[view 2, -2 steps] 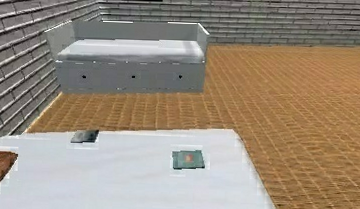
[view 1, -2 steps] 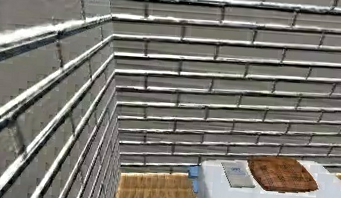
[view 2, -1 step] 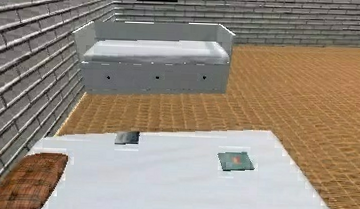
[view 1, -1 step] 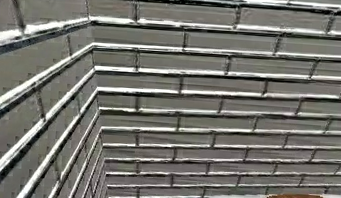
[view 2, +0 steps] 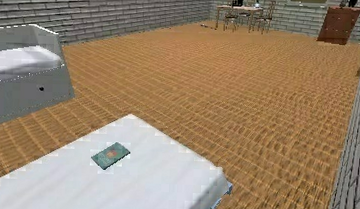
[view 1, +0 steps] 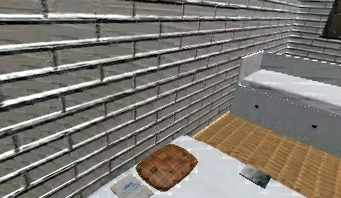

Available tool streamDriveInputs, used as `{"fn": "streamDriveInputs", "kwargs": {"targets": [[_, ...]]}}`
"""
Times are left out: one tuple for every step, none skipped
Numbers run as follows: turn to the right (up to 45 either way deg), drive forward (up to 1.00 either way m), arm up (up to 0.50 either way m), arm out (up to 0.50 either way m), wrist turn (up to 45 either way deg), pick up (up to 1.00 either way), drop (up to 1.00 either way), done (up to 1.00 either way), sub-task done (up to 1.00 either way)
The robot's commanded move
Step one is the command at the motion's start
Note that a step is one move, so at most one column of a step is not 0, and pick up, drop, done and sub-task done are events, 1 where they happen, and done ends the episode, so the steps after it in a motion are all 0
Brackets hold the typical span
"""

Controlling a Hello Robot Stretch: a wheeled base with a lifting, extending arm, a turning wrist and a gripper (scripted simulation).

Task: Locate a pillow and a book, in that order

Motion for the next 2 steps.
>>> {"fn": "streamDriveInputs", "kwargs": {"targets": [[0.0,0.00,0.00,0.00,0.0,0.00,0.00,0.00,1.00],[-12.0,0.00,0.00,0.00,0.0,0.00,0.00,0.00,0.00]]}}
